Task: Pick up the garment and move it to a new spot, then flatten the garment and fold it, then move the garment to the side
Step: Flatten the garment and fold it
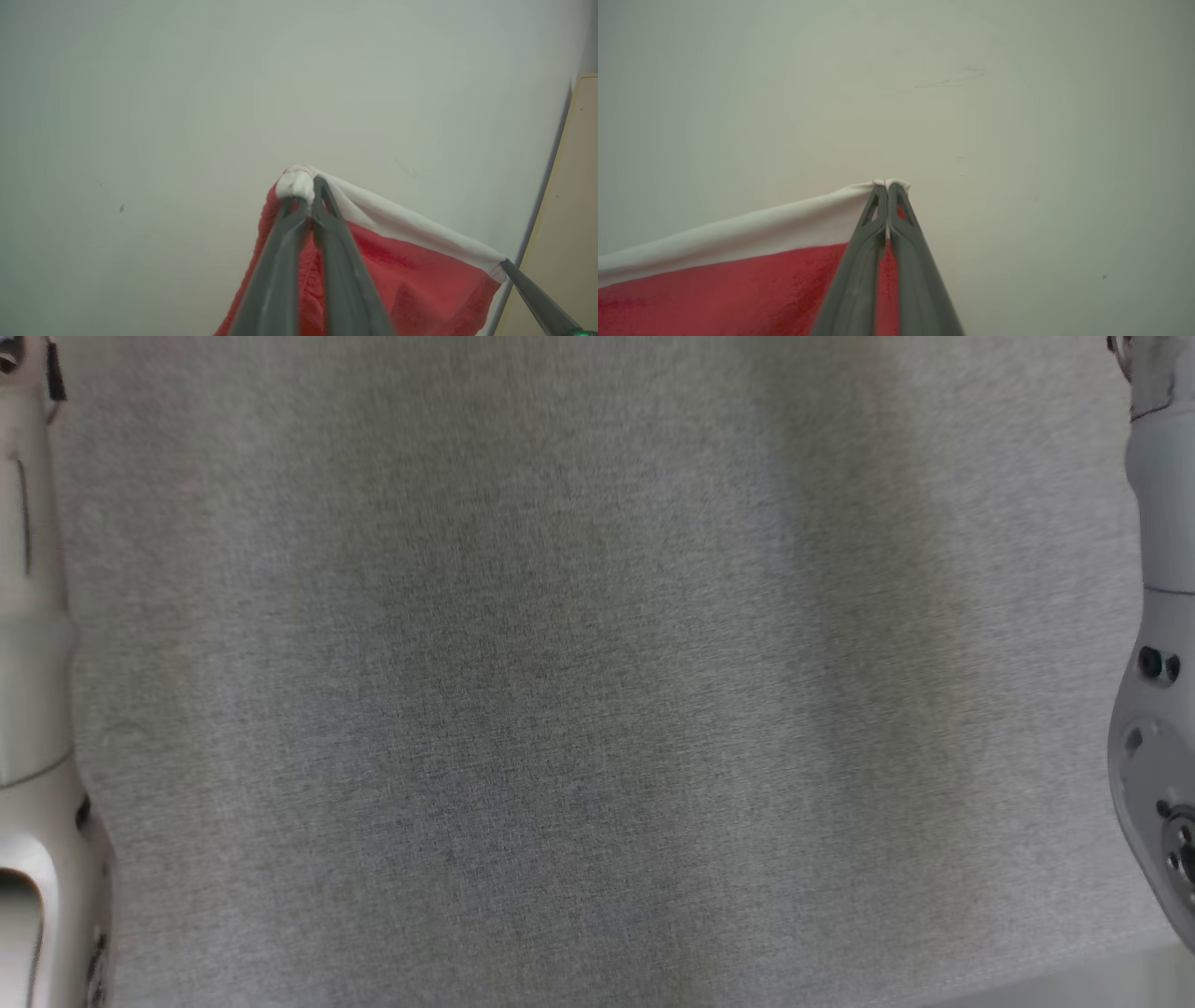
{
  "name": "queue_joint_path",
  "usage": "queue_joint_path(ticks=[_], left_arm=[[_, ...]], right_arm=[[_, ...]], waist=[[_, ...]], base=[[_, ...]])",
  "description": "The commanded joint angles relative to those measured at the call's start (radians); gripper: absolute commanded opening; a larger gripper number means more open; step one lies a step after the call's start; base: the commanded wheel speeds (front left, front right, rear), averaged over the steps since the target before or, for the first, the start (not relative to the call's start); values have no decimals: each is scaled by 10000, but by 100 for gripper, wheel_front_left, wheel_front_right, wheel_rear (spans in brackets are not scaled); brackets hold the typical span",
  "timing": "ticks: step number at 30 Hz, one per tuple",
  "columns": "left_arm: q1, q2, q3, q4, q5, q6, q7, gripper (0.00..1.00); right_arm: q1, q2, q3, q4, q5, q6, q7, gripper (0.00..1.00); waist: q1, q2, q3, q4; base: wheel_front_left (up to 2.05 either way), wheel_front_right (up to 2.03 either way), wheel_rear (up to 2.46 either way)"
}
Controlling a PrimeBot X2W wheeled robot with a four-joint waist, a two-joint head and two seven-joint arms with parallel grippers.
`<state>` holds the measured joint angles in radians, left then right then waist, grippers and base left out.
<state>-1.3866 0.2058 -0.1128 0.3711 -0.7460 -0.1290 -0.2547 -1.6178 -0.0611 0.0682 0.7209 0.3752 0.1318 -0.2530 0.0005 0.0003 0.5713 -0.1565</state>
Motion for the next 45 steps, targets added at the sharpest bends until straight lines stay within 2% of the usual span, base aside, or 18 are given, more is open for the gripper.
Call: queue_joint_path(ticks=[1,7,12,16,20,25,28,32,37,40,44,45], left_arm=[[136,50,-105,-71,-121,-5,-42,0],[1721,228,-1467,-441,-499,-3,-107,0],[3550,311,-2890,-651,-107,-2,-96,0],[4981,246,-3211,-886,-335,-3,-98,0],[6532,274,-3395,-955,-766,-4,-98,0],[8094,582,-3811,-703,-1283,-4,-98,0],[8822,842,-4155,-552,-1649,-4,-1,0],[9779,1383,-4828,-522,-1957,-3,652,0],[10923,1885,-5204,-940,-2108,94,1124,0],[11519,2181,-5448,-1213,-1981,345,1418,0],[12205,2708,-6020,-1694,-1731,726,2213,0],[12205,2708,-6020,-1694,-1731,726,2213,0]], right_arm=[[131,-7,152,60,-92,-22,-49,0],[1556,-397,1484,-140,-270,-22,-125,0],[3629,-1013,3019,-633,550,-22,-112,0],[5287,-1722,3696,-1330,1396,-22,156,0],[7024,-2441,3719,-2073,2043,-22,864,0],[9013,-3070,3042,-3089,2360,-22,2395,0],[10270,-3335,2663,-3801,2521,-24,4036,0],[11871,-3600,2086,-5020,2182,-22,6035,0],[13991,-3434,1426,-6452,1695,-22,8344,0],[15262,-3296,972,-7291,1383,-24,9537,0],[16683,-2992,629,-8433,1229,-24,10778,0],[16683,-2992,629,-8433,1229,-24,10778,0]], waist=[[-5,-3,1233,-13],[-5,-3,998,297],[-5,-3,209,501],[-5,-3,-723,544],[-5,-3,-1861,623],[-5,-3,-3098,694],[-5,-3,-3700,741],[-5,-3,-4307,702],[-5,-3,-4779,758],[-5,-3,-5009,839],[-5,-3,-5248,921],[-5,-3,-5248,921]], base=[[0,0,0],[0,0,0],[0,0,0],[0,0,0],[0,0,0],[0,0,0],[0,0,0],[0,0,0],[0,0,0],[0,0,0],[0,0,0],[0,0,0]])
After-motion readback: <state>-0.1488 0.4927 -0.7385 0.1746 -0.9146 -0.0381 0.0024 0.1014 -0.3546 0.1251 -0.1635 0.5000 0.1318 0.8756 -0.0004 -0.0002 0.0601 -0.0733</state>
